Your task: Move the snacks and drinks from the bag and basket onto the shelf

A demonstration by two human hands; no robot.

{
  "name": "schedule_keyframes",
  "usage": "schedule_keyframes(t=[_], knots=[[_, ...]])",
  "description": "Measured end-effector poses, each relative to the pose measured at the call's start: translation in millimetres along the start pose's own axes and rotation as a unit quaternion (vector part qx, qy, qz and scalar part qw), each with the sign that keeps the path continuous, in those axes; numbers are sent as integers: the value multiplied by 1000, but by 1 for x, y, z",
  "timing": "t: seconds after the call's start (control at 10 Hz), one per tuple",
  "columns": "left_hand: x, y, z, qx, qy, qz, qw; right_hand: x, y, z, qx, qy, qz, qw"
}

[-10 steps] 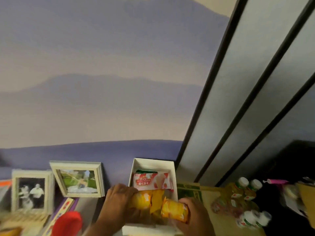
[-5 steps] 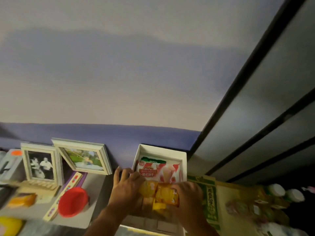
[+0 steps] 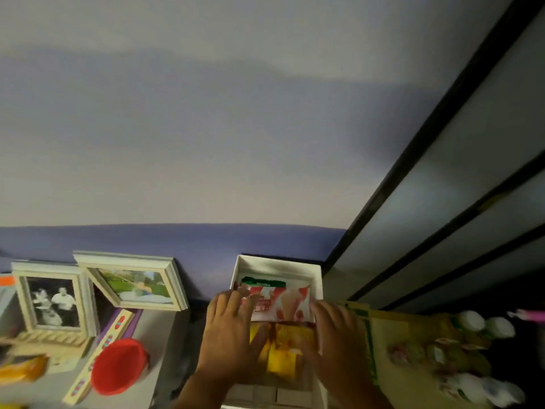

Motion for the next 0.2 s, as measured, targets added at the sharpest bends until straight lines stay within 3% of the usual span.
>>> schedule_keyframes(t=[0.1,0.2], knots=[[-33,15,24,-6,-73,38,997,-49,4,-12,21,-24,75,997],[-70,19,54,52,-94,28,994,-101,-5,-31,65,-34,110,991]])
Point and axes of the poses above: each hand's wrist, its own y-axis towards the middle knuckle, its own x-axis out of the palm, z = x × y, the point moved 3 cm from there along y, towards the middle knuckle, and after that the axes turned 15 degrees about y, right-handed, at the moved point
